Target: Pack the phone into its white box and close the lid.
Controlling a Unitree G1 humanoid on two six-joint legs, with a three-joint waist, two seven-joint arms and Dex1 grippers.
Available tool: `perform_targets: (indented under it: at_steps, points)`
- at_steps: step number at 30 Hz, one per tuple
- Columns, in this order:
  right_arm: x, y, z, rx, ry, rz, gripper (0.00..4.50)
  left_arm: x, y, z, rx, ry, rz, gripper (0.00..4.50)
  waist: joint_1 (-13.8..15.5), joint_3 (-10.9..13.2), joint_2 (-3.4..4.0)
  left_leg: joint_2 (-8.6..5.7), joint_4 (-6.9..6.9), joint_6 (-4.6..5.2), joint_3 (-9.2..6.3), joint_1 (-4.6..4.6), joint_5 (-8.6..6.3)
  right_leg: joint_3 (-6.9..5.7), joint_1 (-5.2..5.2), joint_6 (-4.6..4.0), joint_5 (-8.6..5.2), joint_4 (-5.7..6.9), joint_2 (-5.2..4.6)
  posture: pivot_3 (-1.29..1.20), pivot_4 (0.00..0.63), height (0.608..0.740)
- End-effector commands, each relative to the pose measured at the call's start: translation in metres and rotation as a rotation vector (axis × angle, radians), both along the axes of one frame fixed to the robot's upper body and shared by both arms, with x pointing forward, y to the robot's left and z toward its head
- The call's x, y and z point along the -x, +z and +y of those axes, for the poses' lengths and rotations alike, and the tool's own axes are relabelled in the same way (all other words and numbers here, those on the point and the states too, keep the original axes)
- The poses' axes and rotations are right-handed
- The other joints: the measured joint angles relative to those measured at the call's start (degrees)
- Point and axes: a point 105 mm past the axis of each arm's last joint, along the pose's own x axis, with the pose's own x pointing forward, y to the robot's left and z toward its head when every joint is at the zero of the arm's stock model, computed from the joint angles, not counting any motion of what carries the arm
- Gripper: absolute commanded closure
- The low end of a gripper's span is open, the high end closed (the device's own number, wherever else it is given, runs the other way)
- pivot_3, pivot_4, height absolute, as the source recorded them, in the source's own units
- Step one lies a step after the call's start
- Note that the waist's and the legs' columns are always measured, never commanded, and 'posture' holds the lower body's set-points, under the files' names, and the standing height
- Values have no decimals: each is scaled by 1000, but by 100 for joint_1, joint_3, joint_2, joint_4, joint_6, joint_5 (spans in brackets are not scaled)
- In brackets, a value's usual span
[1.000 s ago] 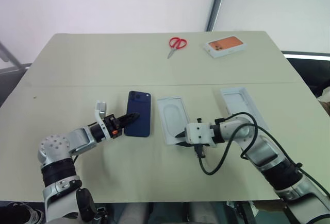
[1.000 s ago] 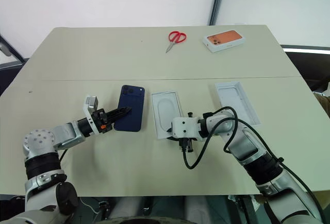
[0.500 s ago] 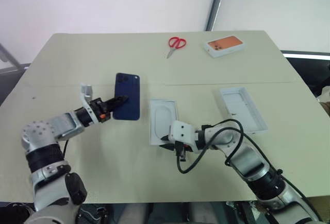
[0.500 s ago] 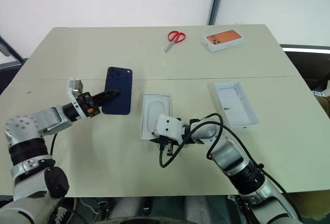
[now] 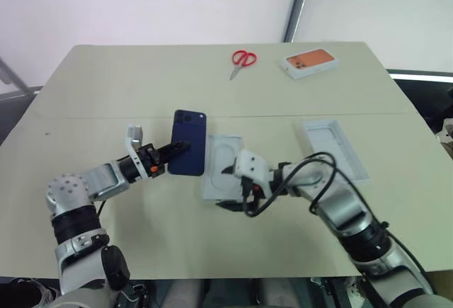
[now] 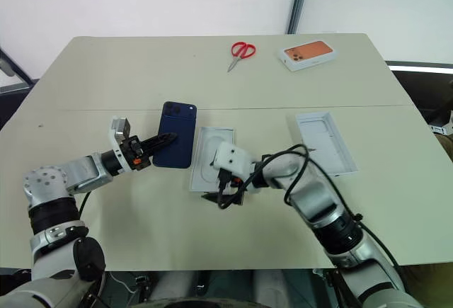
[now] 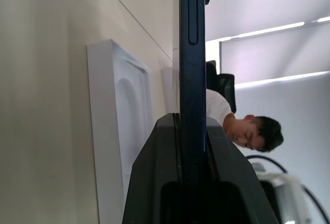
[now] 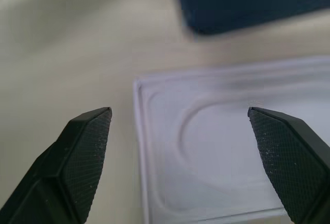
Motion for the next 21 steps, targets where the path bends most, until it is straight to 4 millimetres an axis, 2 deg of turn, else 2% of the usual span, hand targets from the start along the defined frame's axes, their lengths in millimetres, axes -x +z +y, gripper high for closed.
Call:
perform_targets:
  at_steps: [1,3,6,8,13,21]
  points:
    - [-1,32,-17,-106,-10,-44,72,3,10,-10,18,-24,-54,4500,4,1,-2,0,0,0,0,0,0,0,1,0,0,0,0,0,150,740]
    - [-8,31,-36,-89,-64,-57,72,6,6,-18,8,-45,-46,4500,16,4,-8,-1,0,1,0,-1,0,-1,2,0,0,-5,-1,0,150,740]
    - [-25,31,-84,-72,-213,-96,72,13,-9,-36,-50,-82,-33,4500,32,7,-12,-5,0,5,3,-2,-3,-2,6,0,0,-14,-7,0,150,740]
    - [-27,35,-100,-110,-254,-100,72,15,-17,-41,-81,-84,-15,4500,29,9,-14,-8,0,10,8,-4,-5,-1,10,1,0,-24,-13,0,150,740]
    - [-17,14,-111,-68,-259,-88,72,12,-29,-45,-104,-64,10,4500,12,9,-9,6,-6,10,7,-2,-5,-4,8,0,0,-24,-5,0,150,740]
    - [-20,8,-102,-62,-256,-107,72,11,-35,-55,-110,-61,20,4500,61,11,-4,-1,4,11,16,-2,-5,-1,16,0,1,-32,-10,0,150,740]
